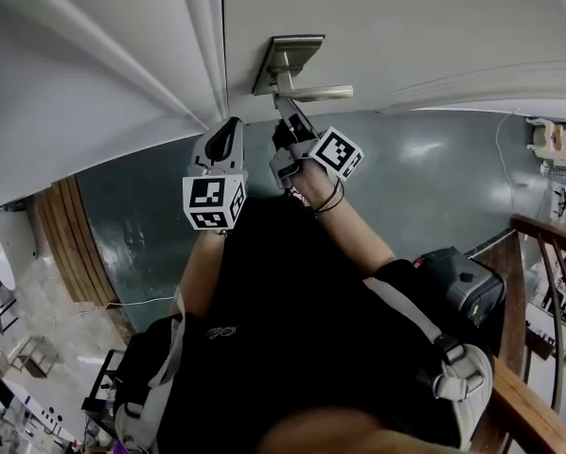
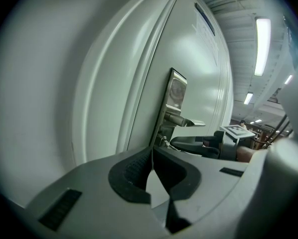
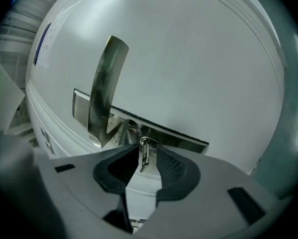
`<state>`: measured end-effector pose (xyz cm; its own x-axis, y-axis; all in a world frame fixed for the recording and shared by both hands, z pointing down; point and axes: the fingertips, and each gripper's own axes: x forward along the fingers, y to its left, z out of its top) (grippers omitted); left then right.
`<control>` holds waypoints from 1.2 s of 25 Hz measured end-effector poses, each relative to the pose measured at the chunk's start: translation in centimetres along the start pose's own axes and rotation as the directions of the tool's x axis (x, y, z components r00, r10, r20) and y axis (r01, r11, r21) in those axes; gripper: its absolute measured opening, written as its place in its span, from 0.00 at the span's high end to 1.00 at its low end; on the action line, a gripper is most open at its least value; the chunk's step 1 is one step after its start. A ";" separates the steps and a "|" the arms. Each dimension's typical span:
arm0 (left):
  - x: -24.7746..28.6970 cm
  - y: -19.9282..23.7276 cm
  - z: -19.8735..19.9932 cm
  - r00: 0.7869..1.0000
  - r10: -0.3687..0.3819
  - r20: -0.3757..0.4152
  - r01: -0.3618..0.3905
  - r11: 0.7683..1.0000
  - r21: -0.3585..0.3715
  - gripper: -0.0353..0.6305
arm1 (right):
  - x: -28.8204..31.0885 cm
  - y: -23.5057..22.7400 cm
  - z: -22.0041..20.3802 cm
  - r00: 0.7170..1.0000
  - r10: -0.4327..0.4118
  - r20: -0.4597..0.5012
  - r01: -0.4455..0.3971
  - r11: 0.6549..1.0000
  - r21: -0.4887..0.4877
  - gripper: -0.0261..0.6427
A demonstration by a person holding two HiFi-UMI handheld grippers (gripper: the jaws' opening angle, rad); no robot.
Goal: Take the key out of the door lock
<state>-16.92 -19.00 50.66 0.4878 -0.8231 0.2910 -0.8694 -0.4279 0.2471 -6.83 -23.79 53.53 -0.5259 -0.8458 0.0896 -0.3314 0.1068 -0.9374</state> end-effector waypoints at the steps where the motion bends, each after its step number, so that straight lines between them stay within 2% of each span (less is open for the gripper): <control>1: 0.0 0.1 0.1 1.000 0.002 0.001 -0.002 1.000 0.001 0.90 | 0.2 0.0 0.0 1.000 0.003 0.003 -0.003 1.000 0.017 0.78; 6: -0.1 0.8 0.2 1.000 0.017 0.001 -0.017 1.000 0.003 0.90 | 0.9 -1.0 -0.1 1.000 -0.028 0.010 0.027 0.996 0.088 0.80; 12: -0.3 1.8 0.5 0.999 0.035 0.005 -0.035 0.999 -0.003 0.90 | 1.6 -0.2 0.1 0.998 0.021 0.050 -0.031 0.981 0.191 0.90; 19: -0.1 2.1 0.4 0.999 0.036 0.006 -0.036 0.999 -0.009 0.90 | 1.6 -0.3 0.2 0.996 0.037 0.084 -0.056 0.970 0.235 0.91; 24: -0.5 1.9 0.2 0.999 0.034 0.004 -0.034 0.999 -0.010 0.90 | 1.5 -0.4 0.2 0.996 0.018 0.082 -0.035 0.977 0.208 0.91; 30: -0.9 1.5 0.2 1.000 0.031 0.006 -0.031 1.000 -0.004 0.90 | 1.3 -0.3 0.1 0.996 0.013 0.091 -0.034 0.973 0.230 0.92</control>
<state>-18.70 -19.04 50.58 0.4601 -0.8381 0.2931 -0.8837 -0.4006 0.2420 -7.37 -25.00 53.86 -0.4571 -0.8882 0.0464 -0.1241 0.0120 -0.9922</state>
